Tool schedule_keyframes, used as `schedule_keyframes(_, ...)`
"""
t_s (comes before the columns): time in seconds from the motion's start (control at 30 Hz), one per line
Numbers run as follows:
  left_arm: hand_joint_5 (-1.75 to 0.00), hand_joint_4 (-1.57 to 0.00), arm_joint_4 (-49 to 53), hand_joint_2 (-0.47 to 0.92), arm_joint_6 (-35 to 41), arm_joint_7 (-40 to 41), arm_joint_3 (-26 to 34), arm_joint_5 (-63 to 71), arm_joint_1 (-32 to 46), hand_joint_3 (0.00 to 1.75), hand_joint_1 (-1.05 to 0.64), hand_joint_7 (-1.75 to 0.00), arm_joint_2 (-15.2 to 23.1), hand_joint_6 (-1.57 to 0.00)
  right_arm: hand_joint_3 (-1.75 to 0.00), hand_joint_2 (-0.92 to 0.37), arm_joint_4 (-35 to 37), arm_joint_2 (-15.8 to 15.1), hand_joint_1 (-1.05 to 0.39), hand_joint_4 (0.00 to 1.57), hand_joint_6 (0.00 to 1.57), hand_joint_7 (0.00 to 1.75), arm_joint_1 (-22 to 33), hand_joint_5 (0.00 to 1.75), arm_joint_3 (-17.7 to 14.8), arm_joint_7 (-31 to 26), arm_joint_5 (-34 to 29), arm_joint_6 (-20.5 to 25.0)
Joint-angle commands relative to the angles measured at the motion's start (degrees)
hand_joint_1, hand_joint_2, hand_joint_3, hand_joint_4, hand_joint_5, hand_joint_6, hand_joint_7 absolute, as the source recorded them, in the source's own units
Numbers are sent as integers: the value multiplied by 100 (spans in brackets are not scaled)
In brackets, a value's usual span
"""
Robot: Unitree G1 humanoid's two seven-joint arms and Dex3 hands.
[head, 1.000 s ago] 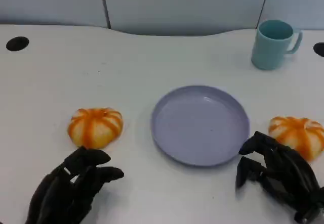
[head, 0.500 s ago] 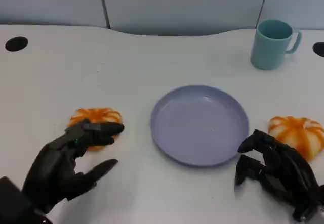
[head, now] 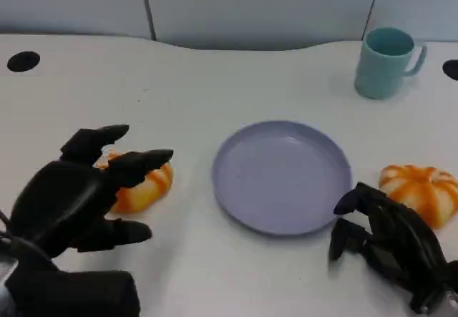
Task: Grasp the bread from the table and place it into the plate.
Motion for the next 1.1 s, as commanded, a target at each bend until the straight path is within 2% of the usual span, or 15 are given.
schedule_keyframes(0.03, -16, -12, -177, 88, 566, 426, -389, 1193, -318, 0, -72, 0, 372, -24, -29, -92, 68, -14, -52, 70, 57, 141, 185, 168, -24, -37, -1, 141)
schedule_keyframes(0.2, -13, -12, -193, 87, 859, 526, -615, 1330, -384, 0, -73, 0, 502, -23, -29, -92, 21, -14, -52, 69, 57, 141, 200, 168, -17, -59, -4, 204)
schedule_keyframes(0.37, -10, -11, -99, 88, 1125, 242, -829, 1342, -643, 0, -74, 0, 650, -21, -29, -92, 16, -12, -51, 70, 56, 139, 202, 167, -36, -13, 55, 290)
schedule_keyframes(0.5, -7, -7, 542, 87, 1256, -345, -1104, 1020, -1177, 0, -72, 0, 697, -17, -29, -92, -159, -16, -52, 70, 57, 139, 287, 166, 29, -125, 1, 327)
schedule_keyframes(1.1, -4, -8, 559, 87, 1460, -275, -1370, 793, -1259, 0, -72, 0, 909, -17, -30, -92, -241, -19, -52, 70, 57, 139, 321, 165, 54, -160, 11, 382)
